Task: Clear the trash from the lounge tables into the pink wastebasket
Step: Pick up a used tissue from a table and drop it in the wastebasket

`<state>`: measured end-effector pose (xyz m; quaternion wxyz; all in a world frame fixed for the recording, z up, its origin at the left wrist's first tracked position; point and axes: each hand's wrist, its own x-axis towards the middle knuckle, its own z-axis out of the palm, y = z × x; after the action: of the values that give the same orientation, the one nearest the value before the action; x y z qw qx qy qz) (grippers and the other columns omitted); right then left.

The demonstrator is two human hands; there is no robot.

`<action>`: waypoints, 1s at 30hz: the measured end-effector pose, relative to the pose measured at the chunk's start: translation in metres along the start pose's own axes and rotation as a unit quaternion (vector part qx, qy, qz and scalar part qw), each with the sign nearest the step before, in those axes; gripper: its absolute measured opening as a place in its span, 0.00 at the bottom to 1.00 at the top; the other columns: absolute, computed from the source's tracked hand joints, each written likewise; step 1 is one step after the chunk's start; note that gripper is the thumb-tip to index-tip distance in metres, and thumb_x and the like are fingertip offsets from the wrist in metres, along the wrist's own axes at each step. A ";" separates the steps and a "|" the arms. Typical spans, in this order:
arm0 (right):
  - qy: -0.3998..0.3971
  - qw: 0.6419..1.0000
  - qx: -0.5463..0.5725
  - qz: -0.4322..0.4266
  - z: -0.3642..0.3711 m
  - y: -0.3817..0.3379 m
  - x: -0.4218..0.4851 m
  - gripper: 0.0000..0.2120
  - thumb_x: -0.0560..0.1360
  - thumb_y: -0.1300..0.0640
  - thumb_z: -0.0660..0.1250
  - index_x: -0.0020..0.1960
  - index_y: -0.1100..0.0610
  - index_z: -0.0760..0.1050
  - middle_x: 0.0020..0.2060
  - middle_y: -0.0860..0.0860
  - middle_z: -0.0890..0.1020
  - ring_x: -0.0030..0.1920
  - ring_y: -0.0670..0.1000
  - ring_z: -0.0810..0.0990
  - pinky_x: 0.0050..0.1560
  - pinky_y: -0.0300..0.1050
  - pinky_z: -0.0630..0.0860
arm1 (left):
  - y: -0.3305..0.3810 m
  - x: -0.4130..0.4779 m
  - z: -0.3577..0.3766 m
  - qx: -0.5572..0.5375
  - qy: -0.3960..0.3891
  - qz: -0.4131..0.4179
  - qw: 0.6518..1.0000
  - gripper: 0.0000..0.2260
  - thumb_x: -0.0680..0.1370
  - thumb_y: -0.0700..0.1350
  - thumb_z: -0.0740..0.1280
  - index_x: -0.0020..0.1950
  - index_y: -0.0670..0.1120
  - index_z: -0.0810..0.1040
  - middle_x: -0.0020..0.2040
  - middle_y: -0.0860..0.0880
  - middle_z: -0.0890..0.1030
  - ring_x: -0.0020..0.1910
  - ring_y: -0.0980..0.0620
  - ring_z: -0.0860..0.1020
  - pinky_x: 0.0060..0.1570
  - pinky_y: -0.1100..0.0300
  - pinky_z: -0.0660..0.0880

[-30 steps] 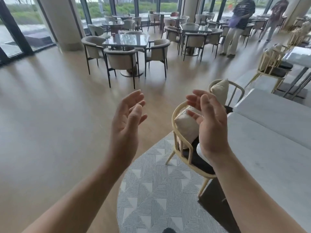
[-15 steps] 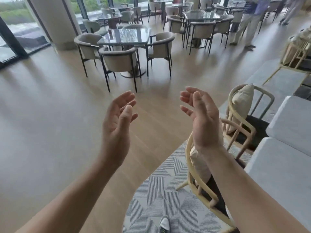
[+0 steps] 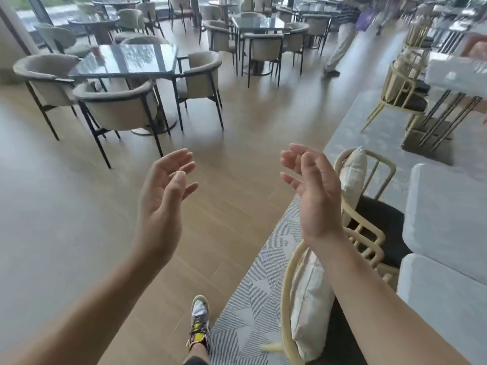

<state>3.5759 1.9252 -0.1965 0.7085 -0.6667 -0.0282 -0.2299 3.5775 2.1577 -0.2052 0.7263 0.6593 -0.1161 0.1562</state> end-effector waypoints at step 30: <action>0.273 0.958 -0.079 -0.025 -0.087 0.205 0.563 0.13 0.79 0.39 0.63 0.54 0.41 0.83 0.54 0.49 0.87 0.59 0.51 0.84 0.63 0.57 0.81 | -0.266 0.584 0.331 -0.129 -0.267 -0.055 0.953 0.18 0.79 0.55 0.63 0.67 0.52 0.78 0.68 0.49 0.82 0.70 0.50 0.79 0.63 0.50 0.80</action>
<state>4.1292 1.6805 -0.2019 0.6284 -0.6314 0.1680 -0.4221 4.2311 1.8500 -0.1974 0.7551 0.5829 -0.2887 -0.0817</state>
